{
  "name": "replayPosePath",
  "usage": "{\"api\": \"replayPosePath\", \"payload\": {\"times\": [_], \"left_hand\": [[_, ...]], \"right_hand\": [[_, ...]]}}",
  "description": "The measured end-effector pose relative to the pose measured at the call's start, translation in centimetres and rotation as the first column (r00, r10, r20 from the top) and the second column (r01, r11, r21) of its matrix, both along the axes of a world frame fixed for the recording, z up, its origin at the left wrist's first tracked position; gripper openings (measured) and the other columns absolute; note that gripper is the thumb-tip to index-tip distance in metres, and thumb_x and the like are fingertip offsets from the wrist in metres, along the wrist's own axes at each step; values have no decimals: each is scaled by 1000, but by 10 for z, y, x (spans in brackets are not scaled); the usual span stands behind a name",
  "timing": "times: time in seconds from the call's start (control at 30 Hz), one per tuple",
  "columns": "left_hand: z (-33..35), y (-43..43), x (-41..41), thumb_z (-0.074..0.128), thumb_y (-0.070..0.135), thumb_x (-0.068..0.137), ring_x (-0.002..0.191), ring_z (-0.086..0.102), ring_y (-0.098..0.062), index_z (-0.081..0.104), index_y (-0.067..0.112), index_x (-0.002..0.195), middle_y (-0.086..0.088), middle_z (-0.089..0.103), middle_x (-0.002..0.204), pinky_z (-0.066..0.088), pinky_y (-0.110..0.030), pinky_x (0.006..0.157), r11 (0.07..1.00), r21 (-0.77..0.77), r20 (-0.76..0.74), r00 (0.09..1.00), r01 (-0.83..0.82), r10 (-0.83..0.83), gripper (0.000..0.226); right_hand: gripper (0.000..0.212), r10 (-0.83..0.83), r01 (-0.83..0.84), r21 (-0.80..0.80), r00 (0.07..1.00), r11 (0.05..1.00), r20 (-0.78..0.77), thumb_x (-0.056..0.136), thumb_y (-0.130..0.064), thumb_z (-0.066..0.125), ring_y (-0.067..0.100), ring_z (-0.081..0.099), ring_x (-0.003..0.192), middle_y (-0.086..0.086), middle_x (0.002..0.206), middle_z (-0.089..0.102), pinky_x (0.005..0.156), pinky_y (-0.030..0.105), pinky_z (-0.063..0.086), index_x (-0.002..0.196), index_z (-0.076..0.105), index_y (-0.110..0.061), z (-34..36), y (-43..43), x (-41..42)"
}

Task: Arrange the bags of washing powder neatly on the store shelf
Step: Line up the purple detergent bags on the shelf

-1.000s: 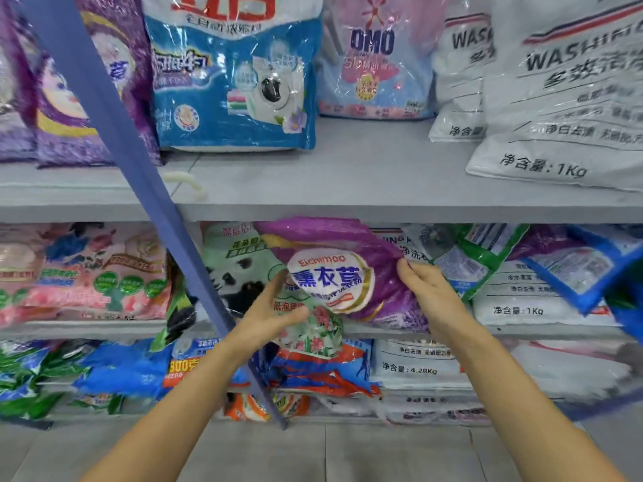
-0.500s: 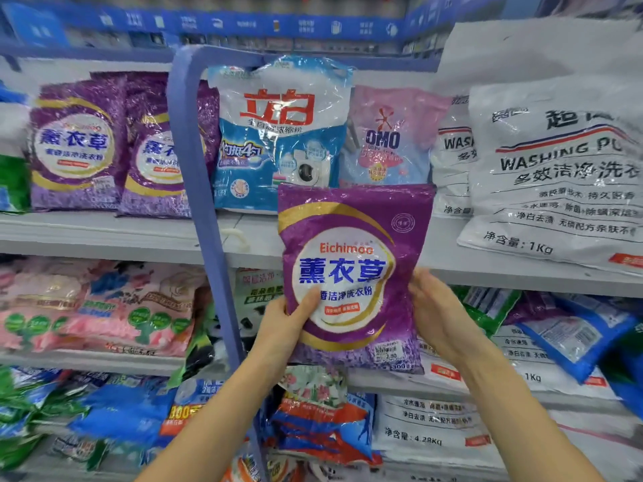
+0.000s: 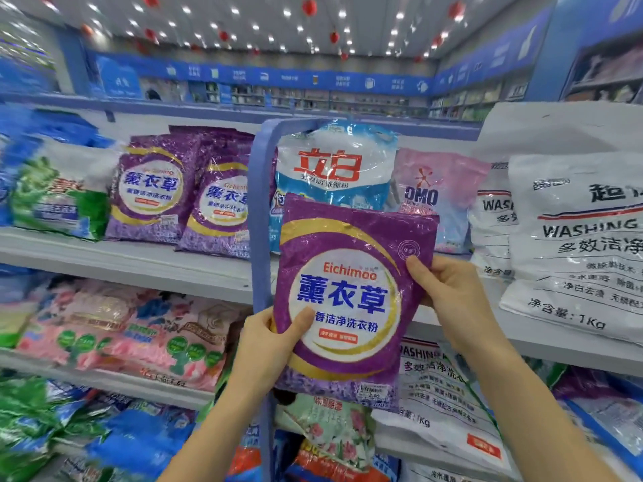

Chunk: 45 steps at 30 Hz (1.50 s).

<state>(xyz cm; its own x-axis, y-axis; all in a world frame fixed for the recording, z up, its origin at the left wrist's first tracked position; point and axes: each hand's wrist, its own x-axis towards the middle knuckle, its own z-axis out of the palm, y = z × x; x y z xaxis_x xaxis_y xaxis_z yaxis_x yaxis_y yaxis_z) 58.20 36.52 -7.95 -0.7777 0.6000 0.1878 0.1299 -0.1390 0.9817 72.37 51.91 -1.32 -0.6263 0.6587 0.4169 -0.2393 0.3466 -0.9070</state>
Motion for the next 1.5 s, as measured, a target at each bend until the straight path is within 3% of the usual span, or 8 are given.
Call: {"api": "replayPosePath", "payload": {"times": [0.2, 0.37, 0.53, 0.63, 0.9, 1.1, 1.27, 1.5], "left_hand": [[21, -55, -39, 65, 51, 58, 65, 70, -9, 66, 16, 80, 6, 74, 72, 52, -15, 52, 985, 121, -16, 992, -121, 124, 41], [39, -96, -100, 61, 42, 68, 66, 70, -8, 65, 14, 81, 9, 72, 66, 52, -15, 52, 971, 134, -33, 978, -199, 205, 31], [61, -122, -179, 60, 38, 77, 59, 67, -2, 64, 17, 80, 14, 70, 61, 53, -15, 51, 953, 179, -45, 965, -245, 257, 21], [82, -129, -228, 60, 36, 82, 59, 67, 0, 64, 21, 79, 16, 70, 61, 53, -15, 54, 952, 202, -108, 961, -231, 256, 16], [94, -120, -335, 64, 40, 83, 70, 64, -12, 61, 17, 71, 6, 67, 70, 55, -26, 65, 957, 145, -207, 939, -250, 277, 26], [72, -101, -369, 59, 36, 89, 73, 63, -10, 61, 11, 100, 4, 66, 83, 52, -15, 54, 992, 58, -125, 985, -115, 122, 27], [55, -100, -385, 55, 38, 91, 100, 56, -19, 46, 6, 124, -6, 55, 112, 48, -32, 85, 991, -19, -102, 986, -134, 131, 47], [53, -100, -398, 48, 30, 96, 96, 54, -19, 44, 5, 127, -6, 54, 110, 45, -32, 80, 989, -42, -89, 987, -139, 135, 40]], "right_hand": [[19, 69, -64, 144, 997, 988, -29, 89, -20, 54, 15, 69, 69, -1, 78, 74, 67, 28, 58, 86, 71, -13, 28, -50, -48], [18, 161, -142, 217, 984, 966, -76, 92, -20, 50, 16, 69, 76, -1, 83, 74, 76, 38, 57, 90, 68, -19, 47, -97, -102], [28, 343, -331, 161, 938, 930, -54, 94, -20, 48, -4, 61, 100, -18, 104, 68, 87, 16, 47, 119, 45, -31, 60, -136, -171], [48, 289, -294, 166, 956, 941, 55, 90, -28, 56, -1, 53, 113, -11, 126, 55, 99, 25, 45, 133, 32, -28, 48, -150, -223], [59, 79, -71, -56, 984, 996, 158, 85, -34, 64, 18, 50, 117, 3, 127, 51, 100, 37, 42, 135, 37, -18, 22, -156, -331], [55, -104, 105, 10, 967, 994, 231, 84, -28, 67, 21, 54, 114, 7, 127, 55, 98, 43, 46, 130, 42, -12, 8, -153, -367], [46, -225, 159, 195, 892, 968, 392, 89, -29, 60, 15, 52, 100, 2, 113, 56, 89, 31, 44, 125, 43, -7, -7, -157, -375], [48, -213, 115, 228, 856, 967, 471, 91, -31, 56, 24, 53, 112, 8, 127, 54, 95, 41, 44, 128, 36, -7, -6, -156, -385]]}}
